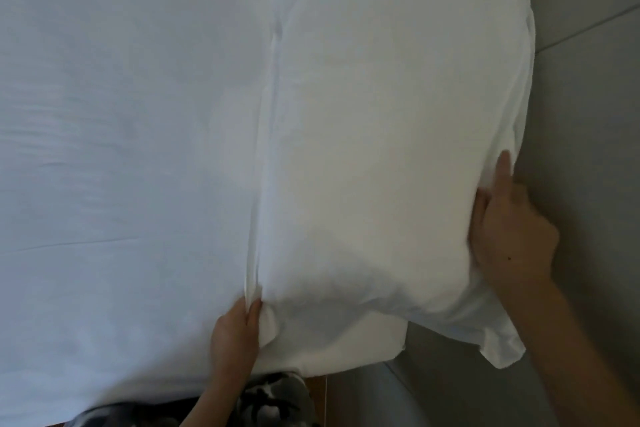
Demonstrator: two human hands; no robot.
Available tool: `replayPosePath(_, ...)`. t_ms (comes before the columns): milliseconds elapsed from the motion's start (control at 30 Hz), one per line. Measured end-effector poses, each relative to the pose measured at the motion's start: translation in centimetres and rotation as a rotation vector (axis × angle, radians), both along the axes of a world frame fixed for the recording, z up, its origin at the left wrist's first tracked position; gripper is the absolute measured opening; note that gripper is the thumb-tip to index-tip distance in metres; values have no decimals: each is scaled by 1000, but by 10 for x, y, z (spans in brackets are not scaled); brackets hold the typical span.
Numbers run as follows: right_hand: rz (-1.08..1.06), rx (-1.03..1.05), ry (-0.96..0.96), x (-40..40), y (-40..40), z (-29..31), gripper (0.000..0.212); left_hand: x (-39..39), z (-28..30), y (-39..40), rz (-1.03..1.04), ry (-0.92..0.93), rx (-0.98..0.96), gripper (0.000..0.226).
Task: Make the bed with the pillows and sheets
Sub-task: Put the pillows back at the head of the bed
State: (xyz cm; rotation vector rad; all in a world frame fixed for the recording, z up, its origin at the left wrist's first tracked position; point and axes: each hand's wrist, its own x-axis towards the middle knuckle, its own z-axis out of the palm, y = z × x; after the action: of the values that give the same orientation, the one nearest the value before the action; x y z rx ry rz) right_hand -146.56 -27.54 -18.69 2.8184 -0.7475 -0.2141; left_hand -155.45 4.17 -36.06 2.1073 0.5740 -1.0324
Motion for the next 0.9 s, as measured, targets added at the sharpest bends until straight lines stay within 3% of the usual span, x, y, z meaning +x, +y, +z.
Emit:
replayPosePath(67,40,6,89,-27,4,1,62,-1,-2,4,-28,5,-40,24)
replayPosePath(233,-88,71,62,-84,17,27,80,13,-10,18,-184,5,-90,17)
replayPosePath(367,-83,35,253,-118,26,34,104,13,-10,25,-192,20,-127,21)
replayPosePath(533,137,-53,301,-129,14,47,83,13,-8,32,-196,-4,-183,26)
replayPosePath(633,193,-69,323,-129,13,62,84,13,-9,37,-223,-15,-173,27)
replayPosePath(733,150,3,423,-134,11,89,93,16,-12,43,-244,-6,-155,29)
replayPosePath(900,50,-126,562,-133,5,111,71,20,-13,50,-365,41,-91,32)
